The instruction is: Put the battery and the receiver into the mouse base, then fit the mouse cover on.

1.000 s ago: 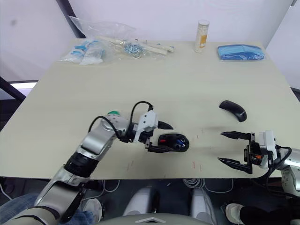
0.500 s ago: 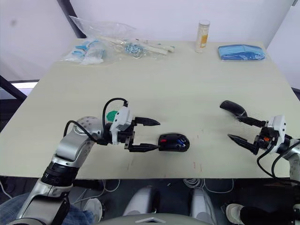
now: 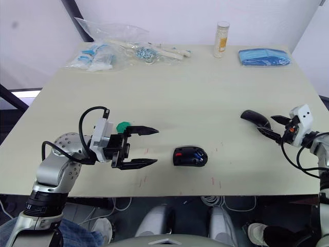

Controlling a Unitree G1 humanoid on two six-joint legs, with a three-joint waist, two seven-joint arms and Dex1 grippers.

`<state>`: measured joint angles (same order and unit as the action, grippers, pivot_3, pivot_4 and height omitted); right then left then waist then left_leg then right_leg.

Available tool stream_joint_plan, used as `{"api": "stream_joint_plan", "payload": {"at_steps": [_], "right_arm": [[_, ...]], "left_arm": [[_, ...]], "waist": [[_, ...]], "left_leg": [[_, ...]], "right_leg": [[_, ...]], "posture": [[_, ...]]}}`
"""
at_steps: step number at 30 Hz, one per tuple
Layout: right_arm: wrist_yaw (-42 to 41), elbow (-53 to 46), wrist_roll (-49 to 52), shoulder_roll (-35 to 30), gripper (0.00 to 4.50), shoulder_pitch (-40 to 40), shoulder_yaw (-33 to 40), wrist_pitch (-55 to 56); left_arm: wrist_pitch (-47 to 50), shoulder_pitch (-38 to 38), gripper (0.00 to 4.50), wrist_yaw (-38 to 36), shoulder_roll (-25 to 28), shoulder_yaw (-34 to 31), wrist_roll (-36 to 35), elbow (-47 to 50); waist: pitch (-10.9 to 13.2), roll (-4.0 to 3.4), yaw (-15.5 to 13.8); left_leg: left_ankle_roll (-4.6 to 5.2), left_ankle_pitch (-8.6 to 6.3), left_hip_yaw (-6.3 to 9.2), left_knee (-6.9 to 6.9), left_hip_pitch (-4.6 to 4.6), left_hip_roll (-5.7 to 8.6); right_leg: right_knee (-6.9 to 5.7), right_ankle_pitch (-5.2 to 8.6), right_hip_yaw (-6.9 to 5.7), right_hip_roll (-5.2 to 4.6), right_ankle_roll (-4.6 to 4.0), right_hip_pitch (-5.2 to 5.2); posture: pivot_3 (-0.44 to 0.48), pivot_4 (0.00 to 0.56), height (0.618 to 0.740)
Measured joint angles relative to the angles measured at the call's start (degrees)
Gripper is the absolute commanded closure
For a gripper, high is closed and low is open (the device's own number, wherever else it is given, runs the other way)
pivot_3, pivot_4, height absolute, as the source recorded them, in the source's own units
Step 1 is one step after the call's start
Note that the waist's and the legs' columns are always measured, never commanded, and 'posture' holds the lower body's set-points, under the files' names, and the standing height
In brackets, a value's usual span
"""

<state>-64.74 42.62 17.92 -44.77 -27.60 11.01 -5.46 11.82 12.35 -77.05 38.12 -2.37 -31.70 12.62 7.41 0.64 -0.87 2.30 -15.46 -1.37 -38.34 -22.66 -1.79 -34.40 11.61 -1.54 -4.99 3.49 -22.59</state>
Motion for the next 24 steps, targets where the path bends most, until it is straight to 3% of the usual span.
{"api": "stream_joint_plan", "payload": {"at_steps": [12,24], "right_arm": [[0.05,19.62,-7.25,-0.20,0.00,-10.72,-2.49,3.50],[-3.80,22.81,-11.07,-0.14,0.00,-14.44,-4.53,7.02]], "left_arm": [[1.15,-5.83,0.05,1.87,2.55,-2.72,-3.48,6.19],[2.87,-6.43,0.05,3.59,3.05,-3.29,-4.57,8.68]], "waist": [[0.05,-0.07,0.04],[0.09,-0.14,0.18]], "left_leg": [[-0.01,0.00,-0.04,0.01,0.00,0.01],[-0.01,0.01,-0.06,0.02,0.02,0.00]], "right_leg": [[0.03,0.00,0.03,-0.01,-0.01,0.01],[0.02,0.00,0.04,0.00,0.00,0.00]], "posture": [[0.000,0.150,0.740],[0.000,0.150,0.740]]}}
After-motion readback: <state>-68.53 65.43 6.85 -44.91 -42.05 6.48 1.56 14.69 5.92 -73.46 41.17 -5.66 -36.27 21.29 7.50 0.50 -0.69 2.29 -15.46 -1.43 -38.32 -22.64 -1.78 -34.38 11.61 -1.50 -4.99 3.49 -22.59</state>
